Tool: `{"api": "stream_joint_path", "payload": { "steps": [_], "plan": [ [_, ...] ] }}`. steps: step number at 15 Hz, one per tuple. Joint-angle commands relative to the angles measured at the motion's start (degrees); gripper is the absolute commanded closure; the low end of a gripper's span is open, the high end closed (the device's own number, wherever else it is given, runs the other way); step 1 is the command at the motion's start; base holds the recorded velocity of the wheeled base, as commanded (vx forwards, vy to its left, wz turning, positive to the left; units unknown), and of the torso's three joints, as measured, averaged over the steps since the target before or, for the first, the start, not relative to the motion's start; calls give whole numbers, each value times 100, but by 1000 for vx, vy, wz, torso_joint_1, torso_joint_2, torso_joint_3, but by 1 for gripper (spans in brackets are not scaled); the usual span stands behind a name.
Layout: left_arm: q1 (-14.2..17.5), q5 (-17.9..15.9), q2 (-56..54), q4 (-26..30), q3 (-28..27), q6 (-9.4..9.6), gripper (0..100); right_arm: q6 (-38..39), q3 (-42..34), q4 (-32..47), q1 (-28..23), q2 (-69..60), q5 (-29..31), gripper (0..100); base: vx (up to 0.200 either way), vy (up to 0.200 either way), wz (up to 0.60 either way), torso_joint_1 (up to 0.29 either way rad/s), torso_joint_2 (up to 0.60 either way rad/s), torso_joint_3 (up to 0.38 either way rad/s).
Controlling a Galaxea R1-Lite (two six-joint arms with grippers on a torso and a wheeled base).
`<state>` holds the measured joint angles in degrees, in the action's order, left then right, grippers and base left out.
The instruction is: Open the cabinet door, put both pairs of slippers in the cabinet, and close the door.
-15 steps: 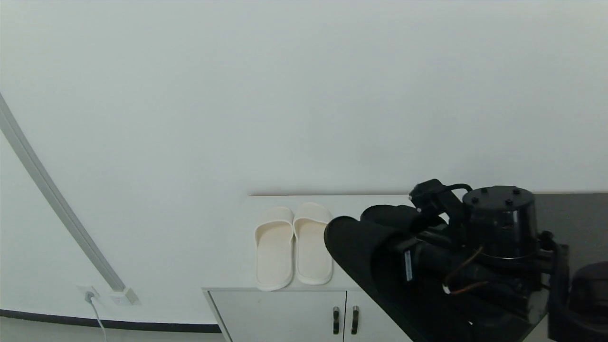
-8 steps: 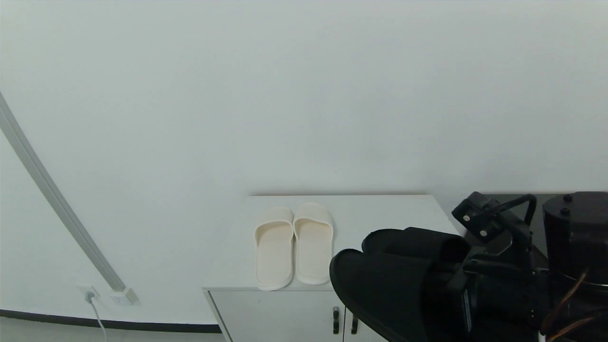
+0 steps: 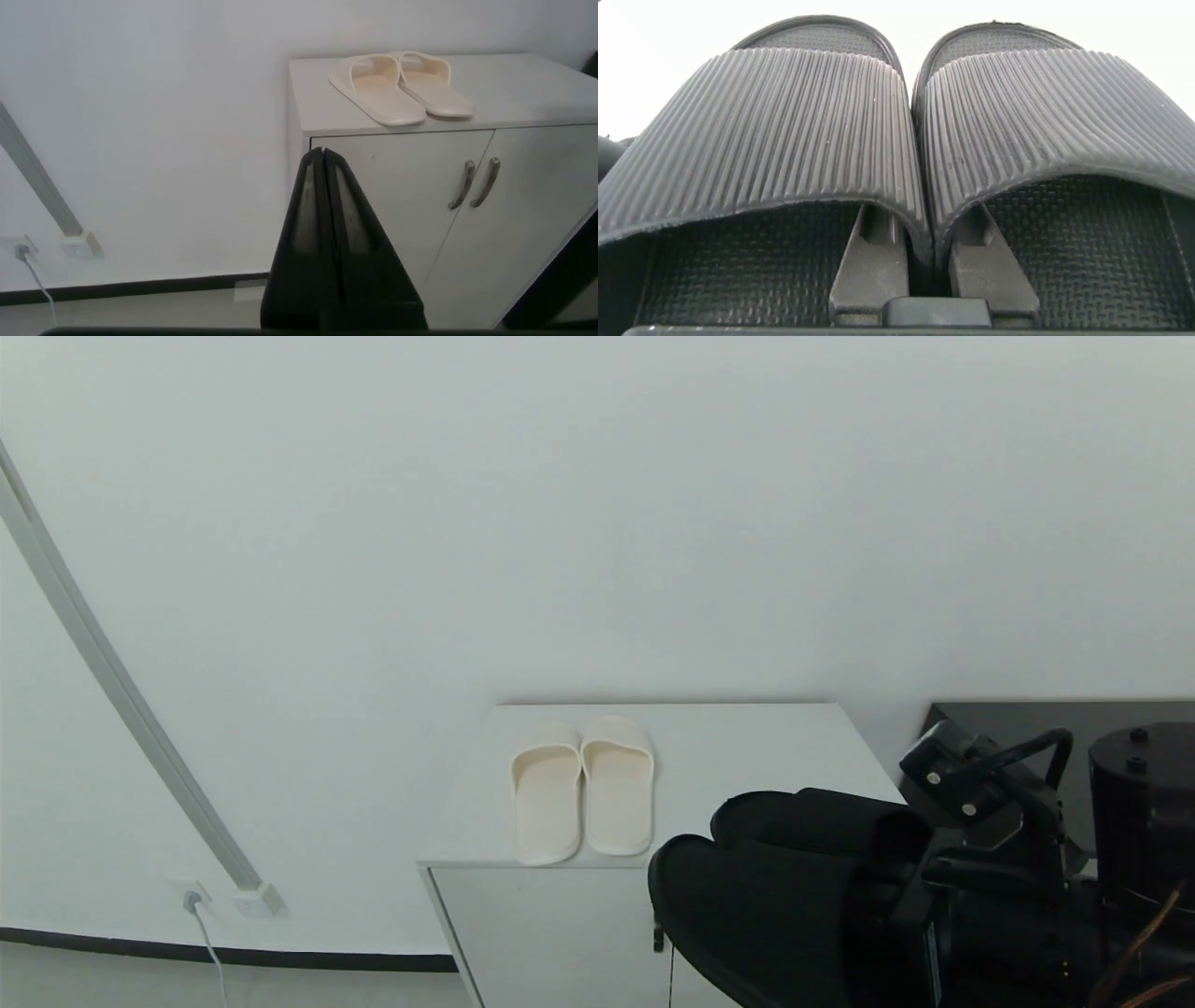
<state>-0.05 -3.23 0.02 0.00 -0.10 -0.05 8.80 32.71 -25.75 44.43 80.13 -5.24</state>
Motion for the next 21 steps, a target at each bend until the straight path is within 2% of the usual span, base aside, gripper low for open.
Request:
{"api": "stream_joint_path", "payload": {
  "steps": [1,5,7,14,17,18,21],
  "plan": [
    [5,7,6,0,1,-4,100,-1,-10,-1,-5,29,6,100,0,0,0,0,0,0],
    [5,7,6,0,1,-13,100,-1,-89,-9,-5,12,6,100,0,0,0,0,0,0],
    [5,15,6,0,-8,-74,100,-10,-89,-9,-5,3,14,100,0,0,0,0,0,0],
    [5,51,6,0,1,-57,100,-116,-274,-203,-5,-24,-3,100,0,0,0,0,0,0],
    [5,33,6,0,1,-30,100,-124,-326,-247,4,-41,6,100,0,0,0,-124,312,167],
    [5,33,6,0,1,-30,0,-124,-335,-247,4,-41,6,100,0,0,0,-149,330,183],
    [5,42,-2,0,1,-39,0,-124,-353,-238,4,-41,6,100,0,0,0,-149,357,203]
  ]
}}
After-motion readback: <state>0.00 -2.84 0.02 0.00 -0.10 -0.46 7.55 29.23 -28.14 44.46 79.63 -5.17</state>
